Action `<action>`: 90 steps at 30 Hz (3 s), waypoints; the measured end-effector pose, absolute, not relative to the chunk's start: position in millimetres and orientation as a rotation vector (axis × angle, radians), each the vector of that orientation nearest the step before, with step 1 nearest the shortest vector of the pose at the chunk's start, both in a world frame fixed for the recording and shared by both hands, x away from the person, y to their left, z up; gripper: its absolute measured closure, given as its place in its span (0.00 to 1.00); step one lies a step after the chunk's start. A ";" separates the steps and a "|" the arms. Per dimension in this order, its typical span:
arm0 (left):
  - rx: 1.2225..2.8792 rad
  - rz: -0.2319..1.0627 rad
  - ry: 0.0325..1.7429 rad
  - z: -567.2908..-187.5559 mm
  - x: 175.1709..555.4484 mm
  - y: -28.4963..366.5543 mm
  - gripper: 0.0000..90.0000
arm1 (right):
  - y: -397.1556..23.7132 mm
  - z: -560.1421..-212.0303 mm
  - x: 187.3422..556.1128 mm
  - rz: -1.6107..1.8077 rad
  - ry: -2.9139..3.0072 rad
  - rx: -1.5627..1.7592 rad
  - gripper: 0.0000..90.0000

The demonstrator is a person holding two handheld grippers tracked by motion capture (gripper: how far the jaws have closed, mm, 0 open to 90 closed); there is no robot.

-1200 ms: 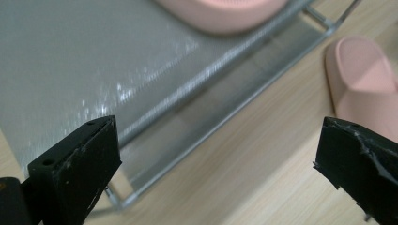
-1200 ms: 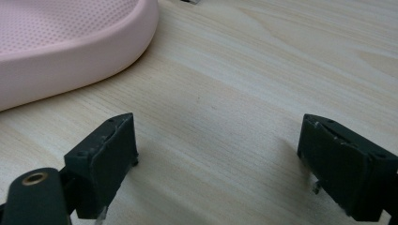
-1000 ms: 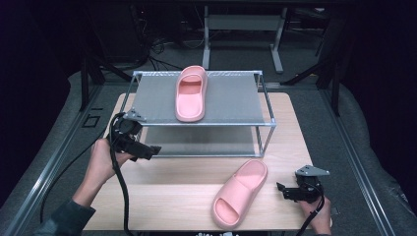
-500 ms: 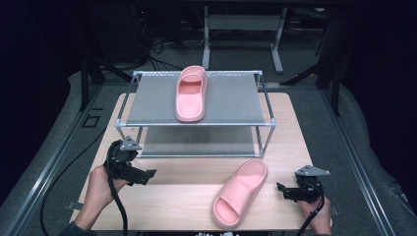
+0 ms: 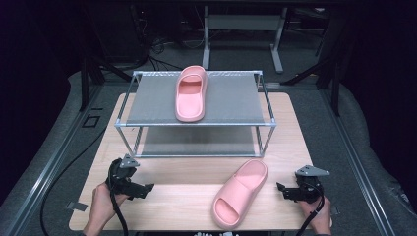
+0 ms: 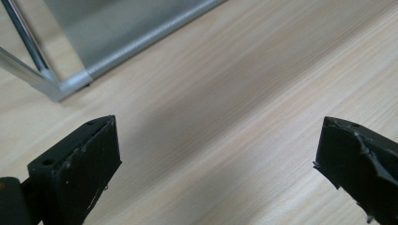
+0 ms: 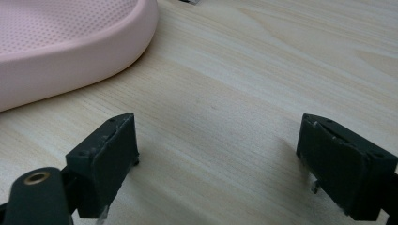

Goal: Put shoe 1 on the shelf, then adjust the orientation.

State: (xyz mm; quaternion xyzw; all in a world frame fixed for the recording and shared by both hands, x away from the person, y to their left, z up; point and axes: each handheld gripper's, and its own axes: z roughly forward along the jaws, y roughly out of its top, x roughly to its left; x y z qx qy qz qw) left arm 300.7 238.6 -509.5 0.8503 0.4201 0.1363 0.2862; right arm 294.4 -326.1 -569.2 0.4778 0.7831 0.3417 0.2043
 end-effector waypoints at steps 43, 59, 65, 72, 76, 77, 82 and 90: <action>2.162 0.437 1.042 -573.2 292.7 242.8 0.00 | -213.8 -507.7 272.2 1.066 2.660 0.804 0.44; 2.161 0.440 1.047 -573.2 292.9 242.8 0.00 | -198.9 -503.6 274.4 1.032 2.675 0.790 0.64; 2.160 0.440 1.047 -573.2 292.8 242.7 0.00 | -198.3 -503.7 275.1 1.049 2.661 0.839 0.75; 2.161 0.441 1.048 -573.1 292.9 242.7 0.00 | -194.4 -503.0 278.9 1.050 2.675 0.867 0.80; 2.161 0.441 1.049 -573.1 292.9 242.7 0.00 | -185.8 -503.5 281.8 1.073 2.686 0.889 0.83; 2.161 0.441 1.048 -573.1 292.9 242.7 0.00 | -183.6 -503.6 282.1 1.076 2.685 0.895 0.83; 2.161 0.441 1.049 -573.1 292.9 242.7 0.00 | -170.8 -502.8 287.2 1.060 2.693 0.910 0.88; 2.161 0.442 1.049 -573.1 292.9 242.7 0.00 | -158.6 -499.8 293.8 1.054 2.735 0.879 0.86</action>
